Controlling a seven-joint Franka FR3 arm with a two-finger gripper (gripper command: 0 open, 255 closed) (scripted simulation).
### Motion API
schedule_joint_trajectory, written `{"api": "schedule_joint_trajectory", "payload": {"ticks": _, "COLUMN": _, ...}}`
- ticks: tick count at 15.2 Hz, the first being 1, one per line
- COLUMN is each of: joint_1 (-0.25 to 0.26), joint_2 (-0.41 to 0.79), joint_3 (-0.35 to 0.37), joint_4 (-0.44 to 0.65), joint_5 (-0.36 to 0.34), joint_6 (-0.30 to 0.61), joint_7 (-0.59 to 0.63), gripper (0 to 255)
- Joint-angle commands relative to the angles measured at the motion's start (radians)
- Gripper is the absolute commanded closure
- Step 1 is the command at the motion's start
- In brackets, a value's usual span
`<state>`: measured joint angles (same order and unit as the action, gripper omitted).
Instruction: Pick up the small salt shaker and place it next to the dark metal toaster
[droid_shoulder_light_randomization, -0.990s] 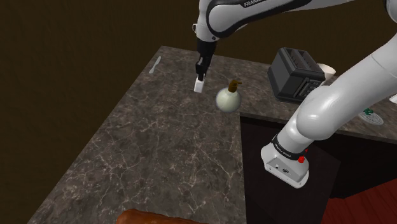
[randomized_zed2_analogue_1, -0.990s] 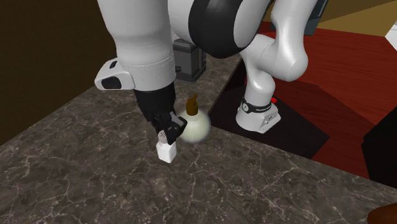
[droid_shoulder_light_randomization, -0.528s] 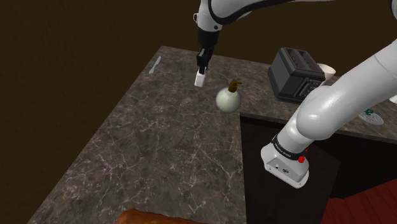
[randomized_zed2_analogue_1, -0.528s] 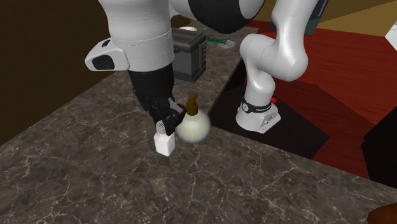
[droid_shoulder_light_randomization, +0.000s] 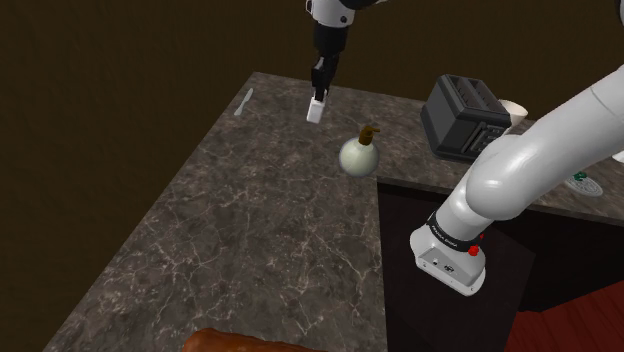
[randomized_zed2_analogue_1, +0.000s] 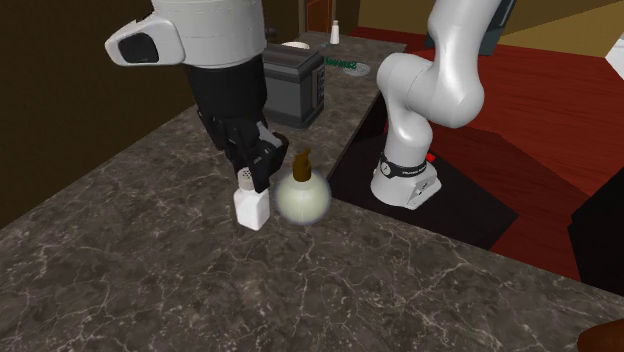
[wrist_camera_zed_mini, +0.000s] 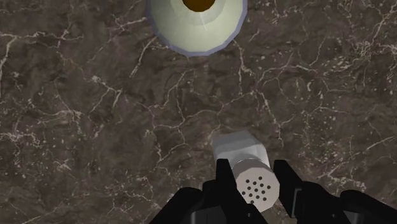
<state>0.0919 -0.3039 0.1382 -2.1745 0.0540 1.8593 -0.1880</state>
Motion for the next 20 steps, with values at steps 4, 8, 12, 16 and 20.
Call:
{"api": "schedule_joint_trajectory", "payload": {"ticks": 4, "joint_1": 0.001, "joint_2": -0.008, "joint_3": 0.000, "joint_4": 0.060, "joint_5": 0.000, "joint_6": -0.068, "joint_7": 0.004, "gripper": 255}}
{"api": "schedule_joint_trajectory", "payload": {"ticks": 8, "joint_1": 0.000, "joint_2": -0.007, "joint_3": -0.002, "joint_4": 0.114, "joint_5": -0.001, "joint_6": -0.122, "joint_7": 0.005, "gripper": 255}}
{"api": "schedule_joint_trajectory", "payload": {"ticks": 12, "joint_1": -0.001, "joint_2": -0.004, "joint_3": -0.003, "joint_4": 0.172, "joint_5": -0.002, "joint_6": -0.176, "joint_7": 0.006, "gripper": 255}}
{"api": "schedule_joint_trajectory", "payload": {"ticks": 16, "joint_1": -0.002, "joint_2": 0.004, "joint_3": -0.004, "joint_4": 0.232, "joint_5": -0.004, "joint_6": -0.229, "joint_7": 0.007, "gripper": 255}}
{"api": "schedule_joint_trajectory", "payload": {"ticks": 20, "joint_1": -0.003, "joint_2": 0.014, "joint_3": -0.004, "joint_4": 0.297, "joint_5": -0.005, "joint_6": -0.284, "joint_7": 0.009, "gripper": 255}}
